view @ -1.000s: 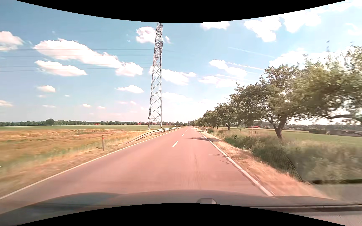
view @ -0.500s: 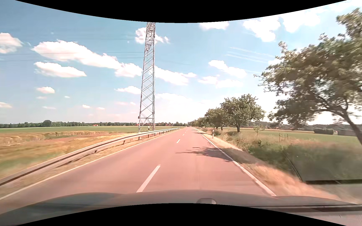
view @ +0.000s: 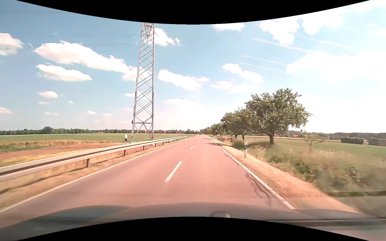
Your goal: Follow the waypoints while adhering to traffic rules and regulations
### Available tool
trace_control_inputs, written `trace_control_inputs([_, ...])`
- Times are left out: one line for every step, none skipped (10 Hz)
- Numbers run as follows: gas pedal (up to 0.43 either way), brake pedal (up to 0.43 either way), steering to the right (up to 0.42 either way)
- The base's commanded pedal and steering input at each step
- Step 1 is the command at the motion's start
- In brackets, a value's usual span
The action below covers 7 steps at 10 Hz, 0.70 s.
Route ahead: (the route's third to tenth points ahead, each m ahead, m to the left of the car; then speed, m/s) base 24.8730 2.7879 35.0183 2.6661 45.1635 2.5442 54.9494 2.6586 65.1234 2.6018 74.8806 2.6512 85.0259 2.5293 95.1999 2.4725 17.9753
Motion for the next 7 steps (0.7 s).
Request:
trace_control_inputs([0.000,0.000,0.000])
trace_control_inputs([0.000,0.000,0.000])
trace_control_inputs([0.000,0.000,0.000])
trace_control_inputs([0.000,0.000,0.000])
trace_control_inputs([0.000,0.000,0.000])
trace_control_inputs([0.000,0.000,0.000])
trace_control_inputs([0.000,0.000,0.000])
